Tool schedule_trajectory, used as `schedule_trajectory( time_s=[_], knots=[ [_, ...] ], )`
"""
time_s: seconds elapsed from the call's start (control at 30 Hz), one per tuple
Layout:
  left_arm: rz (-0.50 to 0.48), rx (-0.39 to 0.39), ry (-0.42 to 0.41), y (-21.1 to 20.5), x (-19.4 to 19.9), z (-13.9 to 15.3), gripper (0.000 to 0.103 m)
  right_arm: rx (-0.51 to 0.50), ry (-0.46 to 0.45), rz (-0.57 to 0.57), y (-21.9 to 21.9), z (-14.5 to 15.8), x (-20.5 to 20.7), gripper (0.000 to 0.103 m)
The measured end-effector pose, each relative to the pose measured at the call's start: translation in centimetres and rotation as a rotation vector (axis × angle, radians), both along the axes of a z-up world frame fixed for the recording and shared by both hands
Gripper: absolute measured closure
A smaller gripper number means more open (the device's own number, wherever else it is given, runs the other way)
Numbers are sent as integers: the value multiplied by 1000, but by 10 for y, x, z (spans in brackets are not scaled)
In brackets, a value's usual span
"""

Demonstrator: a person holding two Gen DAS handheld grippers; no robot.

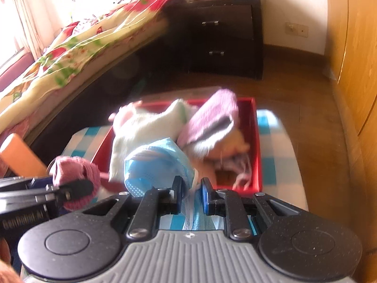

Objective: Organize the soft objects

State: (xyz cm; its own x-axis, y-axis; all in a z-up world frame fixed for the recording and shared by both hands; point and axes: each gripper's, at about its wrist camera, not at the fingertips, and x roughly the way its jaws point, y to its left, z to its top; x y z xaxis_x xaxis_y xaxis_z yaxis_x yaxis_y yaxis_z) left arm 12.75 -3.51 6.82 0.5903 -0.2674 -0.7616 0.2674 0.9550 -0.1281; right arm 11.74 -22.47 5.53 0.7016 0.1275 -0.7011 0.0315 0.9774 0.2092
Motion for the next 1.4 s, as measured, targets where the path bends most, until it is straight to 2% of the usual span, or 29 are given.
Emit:
schedule_trajectory(
  time_s=[0.2,0.4,0.5,0.57,0.7,0.9,1.07,1.4],
  knots=[
    [40,55,-19,-8,38,-2,59,-2,-39,-11,1,4,31,103],
    [54,79,-17,-8,52,-7,59,-13,-40,0,7,-4,47,103],
    [64,90,-15,-8,57,-13,52,-19,-40,-7,9,-11,50,103],
    [69,87,-5,-8,61,-17,36,-12,-35,3,9,-15,53,96],
    [96,85,-19,-4,62,-18,30,-21,-45,-1,11,-15,53,67],
    [99,65,-18,5,46,-13,28,-12,-60,-20,10,-8,45,64],
    [95,41,-10,12,25,-10,28,-44,-70,-25,11,0,27,64],
    [63,25,-1,22,-20,-15,29,0,-58,-50,2,1,-19,64]
  ],
)
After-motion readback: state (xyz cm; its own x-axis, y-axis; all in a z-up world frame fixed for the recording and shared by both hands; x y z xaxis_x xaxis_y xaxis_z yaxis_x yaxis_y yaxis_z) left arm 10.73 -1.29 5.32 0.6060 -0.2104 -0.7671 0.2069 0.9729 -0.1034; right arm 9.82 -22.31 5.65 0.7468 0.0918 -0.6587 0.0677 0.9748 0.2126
